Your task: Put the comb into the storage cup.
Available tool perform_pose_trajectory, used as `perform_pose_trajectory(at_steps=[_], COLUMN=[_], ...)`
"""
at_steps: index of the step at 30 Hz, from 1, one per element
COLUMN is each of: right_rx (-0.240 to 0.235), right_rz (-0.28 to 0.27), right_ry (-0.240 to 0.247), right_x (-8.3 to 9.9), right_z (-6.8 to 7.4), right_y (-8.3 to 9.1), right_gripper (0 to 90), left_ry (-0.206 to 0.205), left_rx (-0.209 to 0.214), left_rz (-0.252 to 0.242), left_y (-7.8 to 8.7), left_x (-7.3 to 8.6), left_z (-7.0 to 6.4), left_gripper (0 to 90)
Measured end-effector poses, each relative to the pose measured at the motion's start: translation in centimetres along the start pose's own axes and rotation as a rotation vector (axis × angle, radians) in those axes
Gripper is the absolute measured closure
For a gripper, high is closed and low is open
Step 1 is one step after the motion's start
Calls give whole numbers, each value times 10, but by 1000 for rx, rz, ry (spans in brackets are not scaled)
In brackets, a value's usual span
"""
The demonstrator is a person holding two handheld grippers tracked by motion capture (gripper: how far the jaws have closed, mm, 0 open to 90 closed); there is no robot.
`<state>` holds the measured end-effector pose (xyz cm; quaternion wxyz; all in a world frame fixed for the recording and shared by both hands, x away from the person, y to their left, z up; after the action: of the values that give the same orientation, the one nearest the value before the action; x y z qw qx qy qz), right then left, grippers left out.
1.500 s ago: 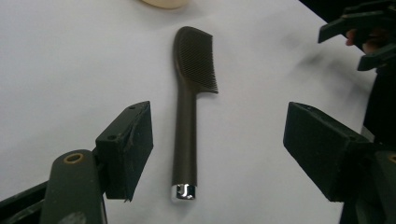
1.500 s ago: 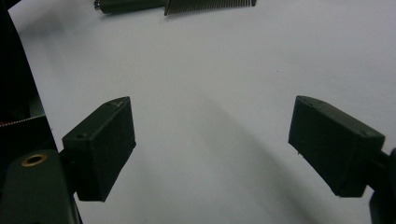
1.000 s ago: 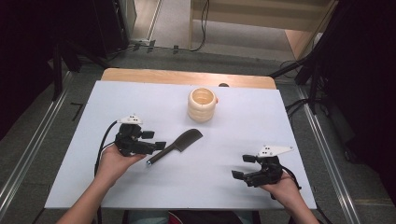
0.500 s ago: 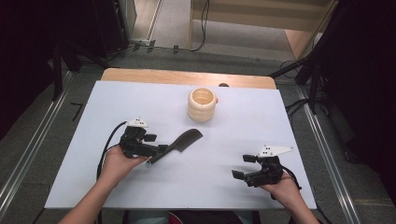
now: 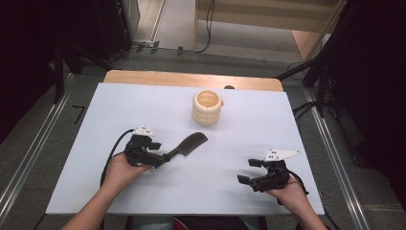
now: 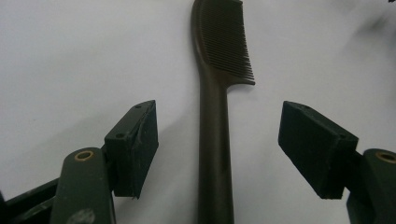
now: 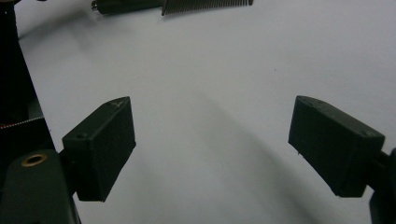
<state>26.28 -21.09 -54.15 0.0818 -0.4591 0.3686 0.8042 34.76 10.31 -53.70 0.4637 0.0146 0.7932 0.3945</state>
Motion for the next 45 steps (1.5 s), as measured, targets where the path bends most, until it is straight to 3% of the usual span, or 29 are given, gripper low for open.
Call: perform_pose_trajectory(at_steps=[7,13,17,19,20,21,26,30,38,45], right_rx=[-2,-3,-1,-1,-1,-1,0,1,2,5], right_rz=[-1,2,6,6,6,6,7,8,13,18], right_ry=[0,3,3,2,2,4,3,2,4,3], right_x=[0,0,0,0,0,0,0,0,1,1], right_z=[1,1,1,1,1,1,1,1,1,0], right_y=[-1,-1,-1,-1,-1,-1,-1,-1,-2,-3], right_gripper=[128,128,128,128,128,128,128,128,128,128], left_ry=[-13,-54,-68,-69,-76,-81,-122,-154,-127,-141], left_rx=[0,-36,-44,-46,-53,-57,-98,-131,-144,-174], left_rz=[25,71,80,80,87,88,103,105,103,156], left_y=[-4,-7,-8,-9,-8,-9,-9,-11,-11,-13], left_x=[6,13,16,17,17,18,20,22,22,19], left_z=[-2,0,-1,-2,-2,-3,-6,-9,-10,-12], left_gripper=[341,405,477,565,565,635,717,721,729,731])
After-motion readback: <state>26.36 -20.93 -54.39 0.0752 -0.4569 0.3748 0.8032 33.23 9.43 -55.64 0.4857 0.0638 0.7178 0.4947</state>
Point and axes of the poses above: each handheld gripper's, and its own axes: y roughly backward along the jaws, x roughly out of its underside, z roughly to its left, the point moved 8 cm from there along -y, roughly forward along the jaws, and after that the axes turned 7 degrees about -z, right-handed, at the moved point
